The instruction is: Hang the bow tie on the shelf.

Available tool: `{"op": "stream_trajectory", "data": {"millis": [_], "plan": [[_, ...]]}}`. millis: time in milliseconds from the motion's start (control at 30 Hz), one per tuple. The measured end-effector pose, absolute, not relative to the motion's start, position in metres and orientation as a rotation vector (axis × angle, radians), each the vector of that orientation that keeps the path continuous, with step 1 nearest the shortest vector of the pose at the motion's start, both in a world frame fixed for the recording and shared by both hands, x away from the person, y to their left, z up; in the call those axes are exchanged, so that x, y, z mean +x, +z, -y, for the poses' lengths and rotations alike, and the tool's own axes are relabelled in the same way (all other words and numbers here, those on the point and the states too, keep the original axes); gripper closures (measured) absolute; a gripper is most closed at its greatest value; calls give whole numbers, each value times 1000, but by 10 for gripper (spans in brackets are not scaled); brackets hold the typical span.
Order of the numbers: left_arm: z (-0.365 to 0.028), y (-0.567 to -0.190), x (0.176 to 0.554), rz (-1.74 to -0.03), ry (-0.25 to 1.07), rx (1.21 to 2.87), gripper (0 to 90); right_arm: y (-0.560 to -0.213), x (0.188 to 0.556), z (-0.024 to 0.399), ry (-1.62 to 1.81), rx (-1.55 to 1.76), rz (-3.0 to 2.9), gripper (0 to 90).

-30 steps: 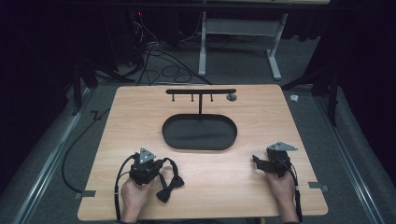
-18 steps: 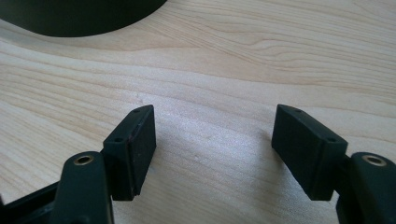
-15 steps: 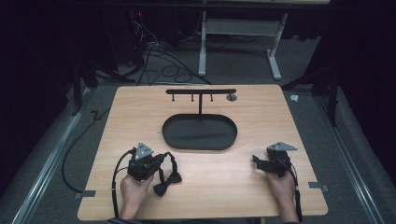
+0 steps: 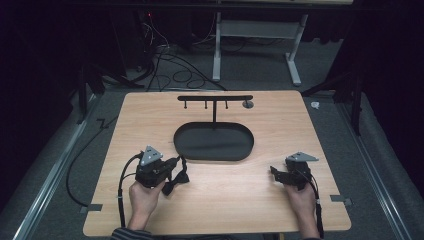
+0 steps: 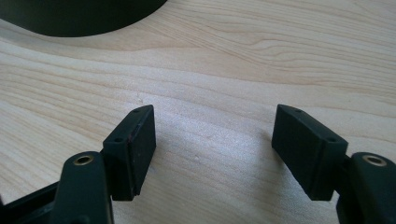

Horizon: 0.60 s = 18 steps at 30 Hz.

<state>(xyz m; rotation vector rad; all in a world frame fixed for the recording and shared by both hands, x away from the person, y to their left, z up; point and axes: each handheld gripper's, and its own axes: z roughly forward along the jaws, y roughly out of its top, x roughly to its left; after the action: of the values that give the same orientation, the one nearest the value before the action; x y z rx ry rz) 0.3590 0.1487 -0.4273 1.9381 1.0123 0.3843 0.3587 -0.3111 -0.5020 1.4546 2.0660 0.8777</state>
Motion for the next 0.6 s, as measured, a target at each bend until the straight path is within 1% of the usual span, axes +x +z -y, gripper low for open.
{"op": "stream_trajectory", "data": {"millis": [333, 600], "plan": [[-142, -411, 368, -978, 388, 1944, 863, -502, 359, 311, 879, 1457, -2067, 314], [-127, -396, 376, -918, 394, 1961, 863, -502, 359, 311, 879, 1458, -2067, 314]]}}
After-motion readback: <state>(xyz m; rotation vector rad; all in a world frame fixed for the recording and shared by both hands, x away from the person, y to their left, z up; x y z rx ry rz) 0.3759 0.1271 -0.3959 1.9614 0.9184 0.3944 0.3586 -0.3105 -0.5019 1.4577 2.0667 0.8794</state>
